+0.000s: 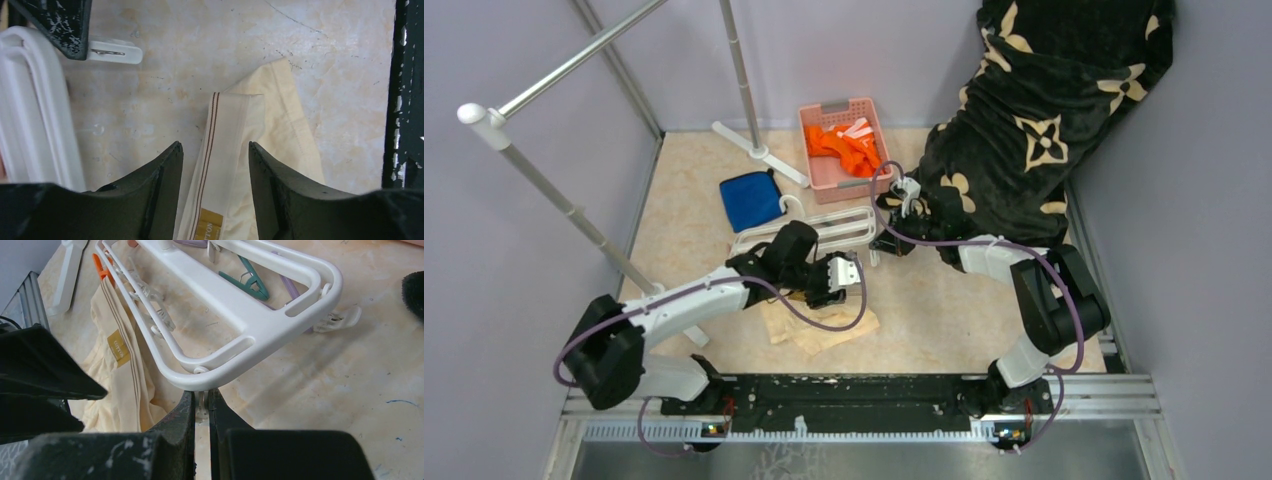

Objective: Clip the underwear to the hanger
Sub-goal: Adjust the underwear at the center of the board.

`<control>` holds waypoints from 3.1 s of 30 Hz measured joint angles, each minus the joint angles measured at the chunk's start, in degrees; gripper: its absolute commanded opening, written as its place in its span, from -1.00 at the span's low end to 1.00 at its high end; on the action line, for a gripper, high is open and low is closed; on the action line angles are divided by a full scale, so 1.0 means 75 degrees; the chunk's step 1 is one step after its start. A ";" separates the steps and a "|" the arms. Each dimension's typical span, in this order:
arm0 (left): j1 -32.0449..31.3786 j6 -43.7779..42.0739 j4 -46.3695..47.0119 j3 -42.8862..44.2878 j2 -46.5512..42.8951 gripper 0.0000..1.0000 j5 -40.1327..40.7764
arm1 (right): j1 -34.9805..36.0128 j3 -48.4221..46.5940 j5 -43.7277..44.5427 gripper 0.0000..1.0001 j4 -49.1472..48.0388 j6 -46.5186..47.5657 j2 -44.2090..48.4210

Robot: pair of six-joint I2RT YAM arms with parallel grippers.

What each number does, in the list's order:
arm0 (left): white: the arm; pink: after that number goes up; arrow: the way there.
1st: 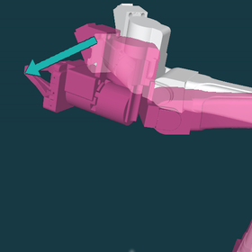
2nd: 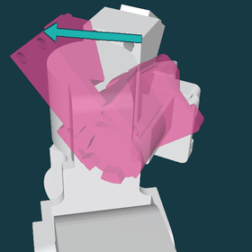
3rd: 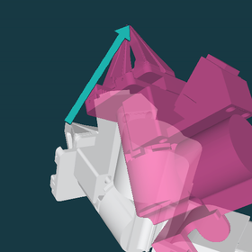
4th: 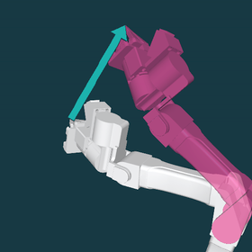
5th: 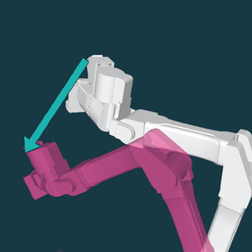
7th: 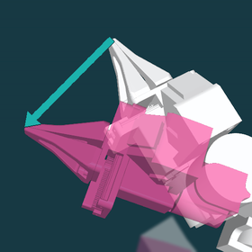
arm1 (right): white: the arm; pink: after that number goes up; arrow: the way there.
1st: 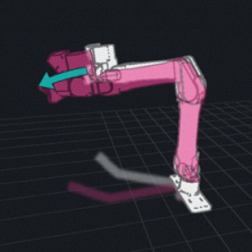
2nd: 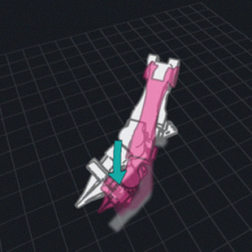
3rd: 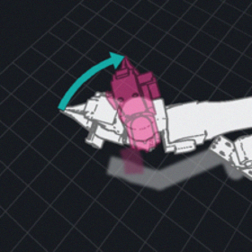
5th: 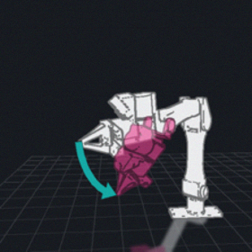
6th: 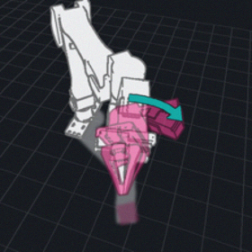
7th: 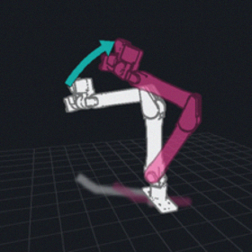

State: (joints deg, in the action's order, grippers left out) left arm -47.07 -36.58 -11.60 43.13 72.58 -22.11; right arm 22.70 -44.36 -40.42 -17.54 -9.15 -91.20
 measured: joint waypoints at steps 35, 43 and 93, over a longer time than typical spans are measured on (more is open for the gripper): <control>0.0761 -0.1113 -0.0694 0.0959 0.2970 0.14 -0.1888 | 0.0073 -0.0207 -0.0026 -1.00 0.0090 0.0061 -0.0003; 0.0761 -0.1070 -0.0726 0.0947 0.2795 -0.62 -0.1734 | 0.0085 -0.0207 -0.0023 -1.00 0.0093 0.0079 -0.0006; -0.2766 0.1110 0.2908 -0.1116 -0.0927 0.79 0.4086 | 0.0172 -0.0504 0.0070 -1.00 0.0525 0.0323 -0.0178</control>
State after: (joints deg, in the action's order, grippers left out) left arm -67.81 -28.25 10.22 34.76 65.63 8.54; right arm 23.99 -48.14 -39.90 -13.61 -6.72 -92.53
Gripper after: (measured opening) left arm 0.906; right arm 0.050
